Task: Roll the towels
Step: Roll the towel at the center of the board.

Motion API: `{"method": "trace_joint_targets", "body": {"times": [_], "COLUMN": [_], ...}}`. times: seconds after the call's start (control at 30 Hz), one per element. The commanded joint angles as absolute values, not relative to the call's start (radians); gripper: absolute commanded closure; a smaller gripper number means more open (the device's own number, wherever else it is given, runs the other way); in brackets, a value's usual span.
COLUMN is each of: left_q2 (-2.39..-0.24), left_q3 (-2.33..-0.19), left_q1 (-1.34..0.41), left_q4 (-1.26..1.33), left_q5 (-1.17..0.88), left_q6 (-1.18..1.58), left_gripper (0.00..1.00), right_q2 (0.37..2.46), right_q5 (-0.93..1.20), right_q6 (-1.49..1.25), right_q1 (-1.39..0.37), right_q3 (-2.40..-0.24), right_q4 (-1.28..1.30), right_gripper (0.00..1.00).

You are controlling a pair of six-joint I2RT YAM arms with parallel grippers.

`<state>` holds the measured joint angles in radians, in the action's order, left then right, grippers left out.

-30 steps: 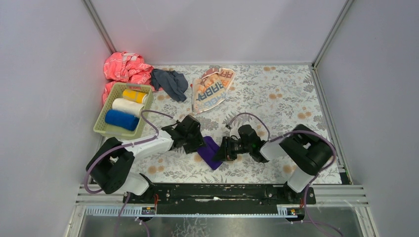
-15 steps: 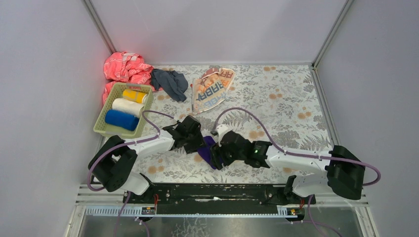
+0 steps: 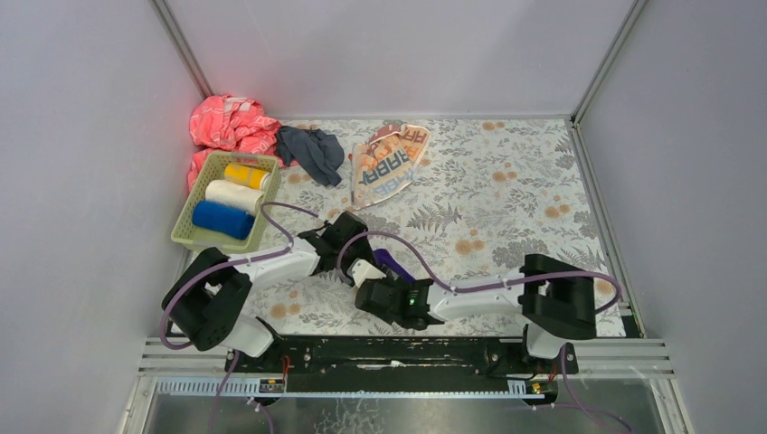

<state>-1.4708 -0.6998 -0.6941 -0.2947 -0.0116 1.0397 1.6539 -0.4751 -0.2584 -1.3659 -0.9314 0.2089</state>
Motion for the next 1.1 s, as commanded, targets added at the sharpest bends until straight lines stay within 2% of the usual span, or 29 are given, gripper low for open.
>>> {"method": "trace_joint_targets", "body": {"times": [0.0, 0.07, 0.2, 0.3, 0.43, 0.63, 0.87, 1.07], "left_q2": [-1.512, -1.508, -1.433, -1.349, -1.226, -1.053, -1.016, -1.118], "left_q3": [-0.675, -0.685, -0.708, -0.713, -0.693, -0.632, -0.525, -0.482], "left_q1": [-0.700, -0.698, -0.682, -0.656, -0.639, -0.630, -0.674, -0.738], "left_q4": [-0.310, -0.311, -0.337, -0.369, -0.422, -0.464, -0.328, -0.166], "left_q5": [0.028, 0.040, 0.086, 0.114, 0.141, 0.115, -0.022, -0.069], "left_q6": [0.997, 0.991, 0.985, 0.991, 1.025, 1.091, 1.178, 1.239], "left_gripper": [0.44, 0.43, 0.38, 0.30, 0.23, 0.13, 0.13, 0.15], "right_q2": [1.729, 1.742, 1.724, 1.669, 1.595, 1.593, 1.616, 1.712], "right_q5": [-0.555, -0.512, -0.297, -0.117, 0.093, 0.358, 0.532, 0.665], "right_q6": [-0.251, -0.254, -0.286, -0.332, -0.396, -0.521, -0.657, -0.760], "right_q1": [-1.370, -1.367, -1.319, -1.253, -1.137, -1.019, -0.915, -0.854], "right_q3": [-0.947, -0.937, -0.900, -0.843, -0.776, -0.690, -0.577, -0.523], "right_q4": [0.262, 0.255, 0.200, 0.118, 0.028, -0.148, -0.361, -0.542], "right_gripper": [0.41, 0.49, 0.65, 0.70, 0.72, 0.72, 0.72, 0.72]}}
